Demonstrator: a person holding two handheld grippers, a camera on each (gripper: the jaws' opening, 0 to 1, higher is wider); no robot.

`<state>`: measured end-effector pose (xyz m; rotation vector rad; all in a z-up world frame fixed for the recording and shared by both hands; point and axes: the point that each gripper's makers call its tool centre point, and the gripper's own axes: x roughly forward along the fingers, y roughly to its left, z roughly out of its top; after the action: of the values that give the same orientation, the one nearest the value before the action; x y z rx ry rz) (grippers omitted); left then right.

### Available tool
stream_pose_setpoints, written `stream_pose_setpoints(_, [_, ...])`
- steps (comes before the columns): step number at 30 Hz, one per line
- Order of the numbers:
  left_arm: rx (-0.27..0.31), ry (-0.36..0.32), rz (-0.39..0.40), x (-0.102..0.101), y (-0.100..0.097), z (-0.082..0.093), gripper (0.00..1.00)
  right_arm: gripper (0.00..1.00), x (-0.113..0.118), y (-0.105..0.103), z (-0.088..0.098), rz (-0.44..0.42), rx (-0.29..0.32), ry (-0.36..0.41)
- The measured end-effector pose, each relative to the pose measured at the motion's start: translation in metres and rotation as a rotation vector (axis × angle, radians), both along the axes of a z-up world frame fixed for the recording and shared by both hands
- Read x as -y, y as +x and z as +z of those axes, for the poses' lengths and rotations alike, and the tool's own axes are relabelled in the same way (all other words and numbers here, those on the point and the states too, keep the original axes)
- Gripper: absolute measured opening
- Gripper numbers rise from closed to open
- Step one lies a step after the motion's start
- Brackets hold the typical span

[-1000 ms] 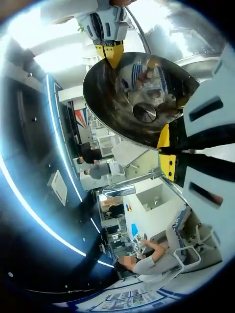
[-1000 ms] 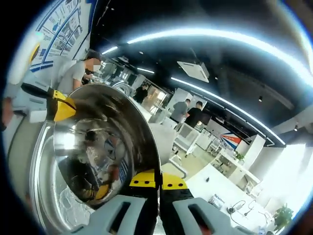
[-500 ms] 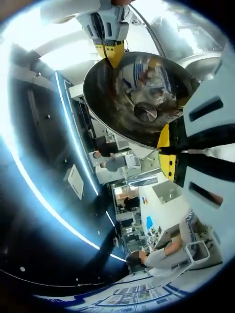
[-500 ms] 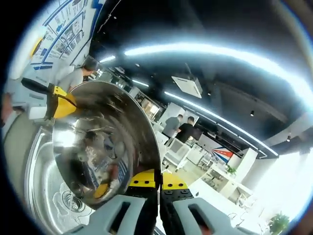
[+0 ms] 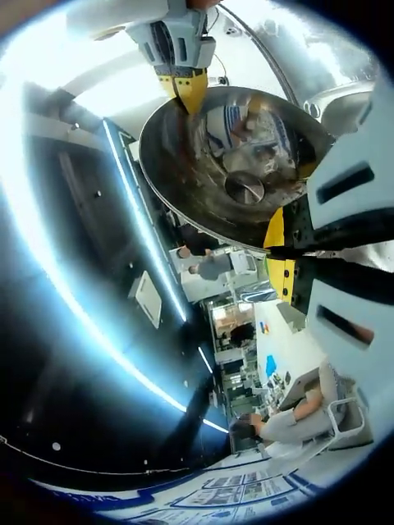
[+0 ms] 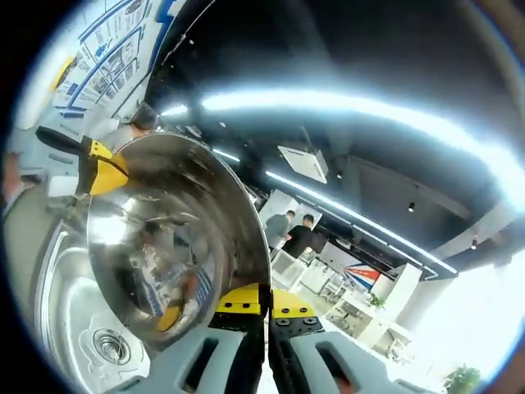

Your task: Pick up bowl with dirty water move over sink pour dirty water into sink return bowl to place

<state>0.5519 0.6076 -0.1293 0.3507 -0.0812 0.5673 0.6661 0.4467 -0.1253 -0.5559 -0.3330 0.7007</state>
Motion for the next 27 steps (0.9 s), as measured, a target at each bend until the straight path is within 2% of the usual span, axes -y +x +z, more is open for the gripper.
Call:
stream_pose_setpoints(2, [0.015,0.005,0.000,0.002,-0.001,0.005,0.00,0.00,0.001,-0.001,0.006,-0.004,0.034,0.002])
stream_pose_setpoints(5, [0.044,0.024,0.006,0.008,-0.005,0.013,0.00,0.00,0.005,-0.002,0.015,-0.001,0.051,0.030])
stream_pose_setpoints(10, [0.055,0.037,0.008,0.021,-0.012,0.018,0.00,0.00,0.008,-0.003,0.023,0.002,0.072,0.040])
stream_pose_setpoints(13, [0.031,0.041,0.010,0.018,-0.010,0.017,0.00,0.00,0.010,-0.001,0.020,0.004,0.046,0.034])
stream_pose_setpoints(17, [0.012,0.017,-0.002,0.020,-0.008,0.011,0.00,0.00,0.015,-0.001,0.015,0.005,0.022,0.026])
stream_pose_setpoints(20, [-0.023,-0.007,-0.015,0.025,-0.004,0.005,0.00,0.00,0.020,0.002,0.010,0.004,-0.005,0.007])
stream_pose_setpoints(22, [-0.038,-0.011,-0.030,0.033,0.003,0.005,0.00,0.00,0.025,0.004,0.009,-0.002,-0.019,0.003])
stream_pose_setpoints(24, [-0.032,0.005,-0.041,0.036,0.006,0.012,0.00,0.00,0.030,0.005,0.009,-0.001,-0.058,0.024])
stream_pose_setpoints(27, [-0.032,0.011,-0.049,0.044,0.005,0.016,0.00,0.00,0.037,0.004,0.013,-0.007,-0.067,0.024])
